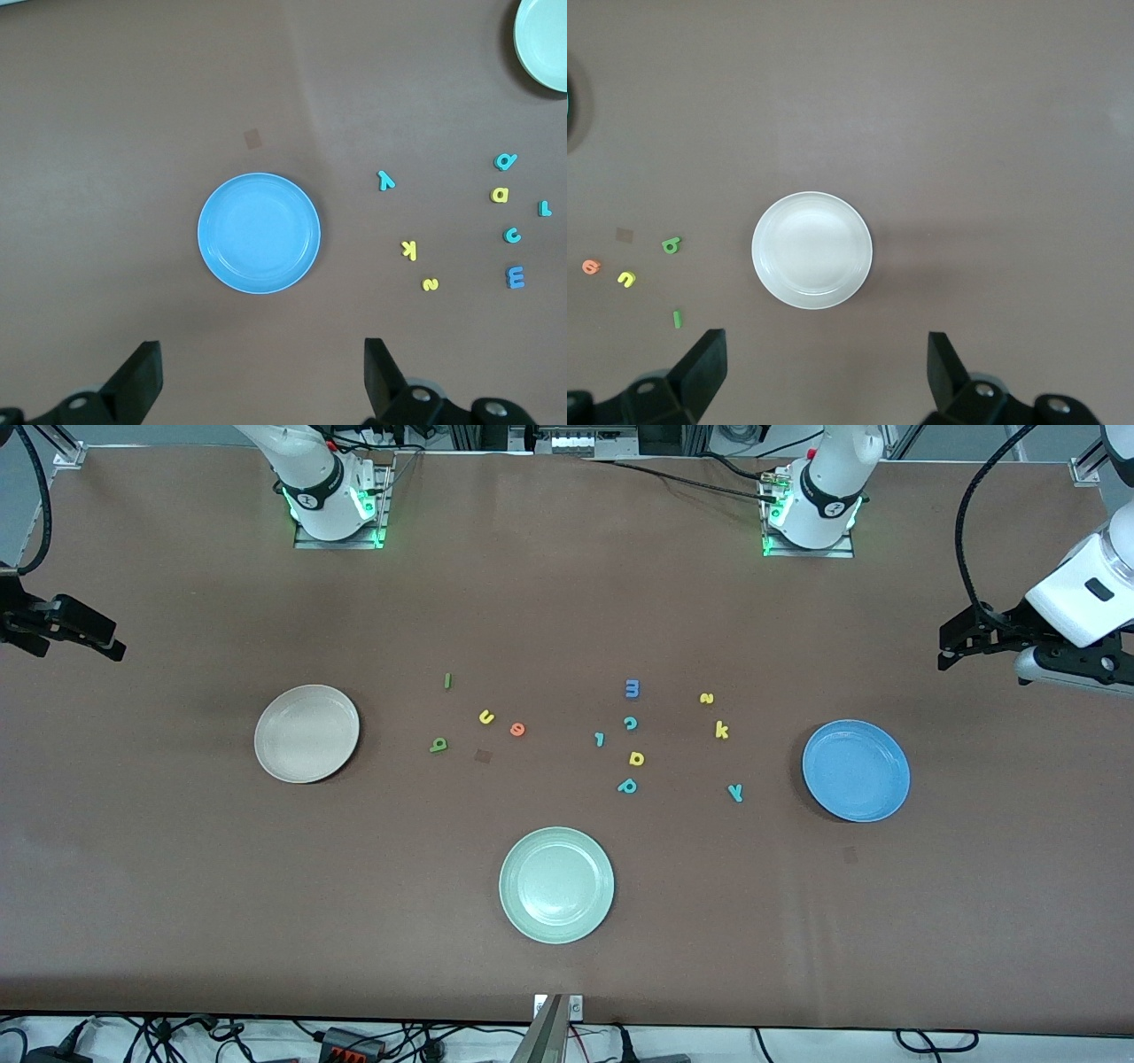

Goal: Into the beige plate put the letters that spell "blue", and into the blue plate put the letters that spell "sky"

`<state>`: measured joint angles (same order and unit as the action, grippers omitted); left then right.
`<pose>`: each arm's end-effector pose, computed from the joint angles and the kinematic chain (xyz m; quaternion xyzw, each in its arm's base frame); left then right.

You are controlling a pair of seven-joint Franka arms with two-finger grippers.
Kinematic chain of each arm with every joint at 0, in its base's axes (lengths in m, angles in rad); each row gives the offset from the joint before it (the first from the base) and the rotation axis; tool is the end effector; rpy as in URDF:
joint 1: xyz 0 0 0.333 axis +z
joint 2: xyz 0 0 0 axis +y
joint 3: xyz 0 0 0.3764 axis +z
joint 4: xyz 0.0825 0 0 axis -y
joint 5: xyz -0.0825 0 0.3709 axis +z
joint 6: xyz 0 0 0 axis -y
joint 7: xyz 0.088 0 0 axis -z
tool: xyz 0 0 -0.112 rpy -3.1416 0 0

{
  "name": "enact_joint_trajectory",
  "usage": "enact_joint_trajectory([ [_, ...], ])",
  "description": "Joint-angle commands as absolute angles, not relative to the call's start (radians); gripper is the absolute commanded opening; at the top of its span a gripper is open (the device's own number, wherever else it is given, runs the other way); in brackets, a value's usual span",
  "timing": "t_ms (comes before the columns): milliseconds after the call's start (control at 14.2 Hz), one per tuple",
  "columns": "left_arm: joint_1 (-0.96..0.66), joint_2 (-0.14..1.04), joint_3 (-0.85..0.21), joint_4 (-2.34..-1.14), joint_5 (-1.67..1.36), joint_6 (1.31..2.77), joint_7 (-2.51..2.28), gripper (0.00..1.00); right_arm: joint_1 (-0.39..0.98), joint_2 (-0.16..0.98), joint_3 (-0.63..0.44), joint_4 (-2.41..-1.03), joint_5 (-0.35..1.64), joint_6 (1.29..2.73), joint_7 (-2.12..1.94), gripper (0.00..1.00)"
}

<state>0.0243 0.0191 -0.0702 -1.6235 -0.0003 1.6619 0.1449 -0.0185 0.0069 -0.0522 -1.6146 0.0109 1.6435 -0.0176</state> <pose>0.5551 -0.0251 0.6532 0.9954 -0.0952 0.0097 0.0003 0.5489 -0.0376 0.6624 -0.9996 0.0269 -0.0112 0.0048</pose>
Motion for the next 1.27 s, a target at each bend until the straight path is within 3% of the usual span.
enact_joint_trajectory([
  [0,0.029,0.031,-0.074,-1.592,-0.008,1.637,0.169,1.00,-0.023,-0.008,-0.049,-1.631,-0.002,1.641,-0.026,1.00],
  [494,0.029,0.034,-0.075,-1.597,-0.002,1.605,0.166,1.00,-0.023,0.014,-0.051,-1.623,0.000,1.632,-0.029,1.00],
  [847,0.017,0.116,-0.075,-1.591,-0.011,1.503,0.166,1.00,-0.028,0.035,-0.051,-1.624,0.000,1.629,-0.032,1.00],
  [1200,-0.087,0.267,-0.091,-1.600,-0.018,1.618,0.062,1.00,0.038,0.112,-0.041,-1.632,0.005,1.611,-0.046,1.00],
])
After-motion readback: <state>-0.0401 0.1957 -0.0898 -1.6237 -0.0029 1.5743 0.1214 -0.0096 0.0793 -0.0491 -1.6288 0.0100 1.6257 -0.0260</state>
